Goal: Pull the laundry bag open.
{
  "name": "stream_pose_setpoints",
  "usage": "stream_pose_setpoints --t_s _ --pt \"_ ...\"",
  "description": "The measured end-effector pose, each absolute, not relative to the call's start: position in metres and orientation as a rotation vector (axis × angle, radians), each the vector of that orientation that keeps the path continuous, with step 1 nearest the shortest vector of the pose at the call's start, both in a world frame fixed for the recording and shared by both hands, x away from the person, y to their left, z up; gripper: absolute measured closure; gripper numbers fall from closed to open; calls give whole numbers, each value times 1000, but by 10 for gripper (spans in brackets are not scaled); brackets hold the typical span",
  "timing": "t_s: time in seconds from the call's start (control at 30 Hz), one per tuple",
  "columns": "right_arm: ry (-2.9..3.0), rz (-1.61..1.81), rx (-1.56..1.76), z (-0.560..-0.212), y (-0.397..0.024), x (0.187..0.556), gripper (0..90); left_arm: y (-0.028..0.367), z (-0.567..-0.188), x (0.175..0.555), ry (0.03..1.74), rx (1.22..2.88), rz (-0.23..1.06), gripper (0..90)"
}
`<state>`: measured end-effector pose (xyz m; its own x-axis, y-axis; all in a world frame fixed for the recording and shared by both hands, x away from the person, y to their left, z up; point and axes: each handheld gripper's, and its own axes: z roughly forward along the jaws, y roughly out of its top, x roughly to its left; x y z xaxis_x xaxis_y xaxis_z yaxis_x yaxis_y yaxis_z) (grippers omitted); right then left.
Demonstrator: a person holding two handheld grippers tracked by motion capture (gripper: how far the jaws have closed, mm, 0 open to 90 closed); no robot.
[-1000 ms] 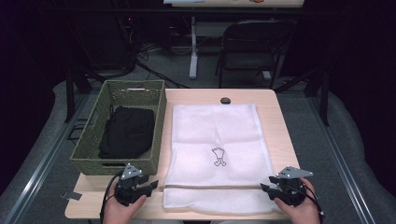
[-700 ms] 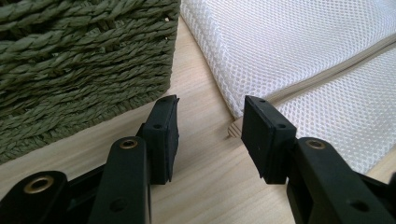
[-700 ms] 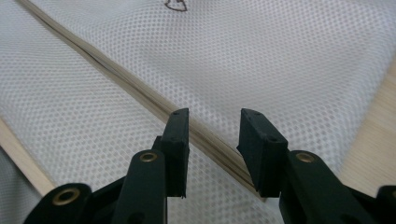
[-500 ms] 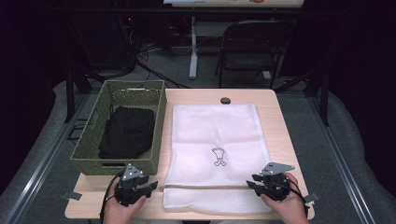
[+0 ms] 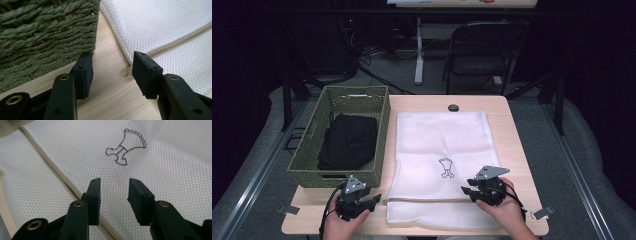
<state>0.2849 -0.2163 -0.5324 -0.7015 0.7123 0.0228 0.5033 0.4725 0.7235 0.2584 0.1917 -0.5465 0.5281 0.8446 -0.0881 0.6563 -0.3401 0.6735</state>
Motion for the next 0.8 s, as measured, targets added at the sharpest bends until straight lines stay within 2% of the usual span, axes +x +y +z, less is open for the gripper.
stream_pose_setpoints --t_s 0.27,0.4,0.5,0.8 --pt "2493 1125 1024 -536 -197 293 574 188 -549 258 1186 2126 335 495" --pt "2512 1117 968 -539 -186 292 583 187 -549 257 1188 2124 328 483" --pt "2541 1100 930 -543 -180 289 650 187 -548 257 1196 2130 331 482" --pt "2598 1096 861 -552 -176 284 704 186 -551 258 1192 2144 294 533"
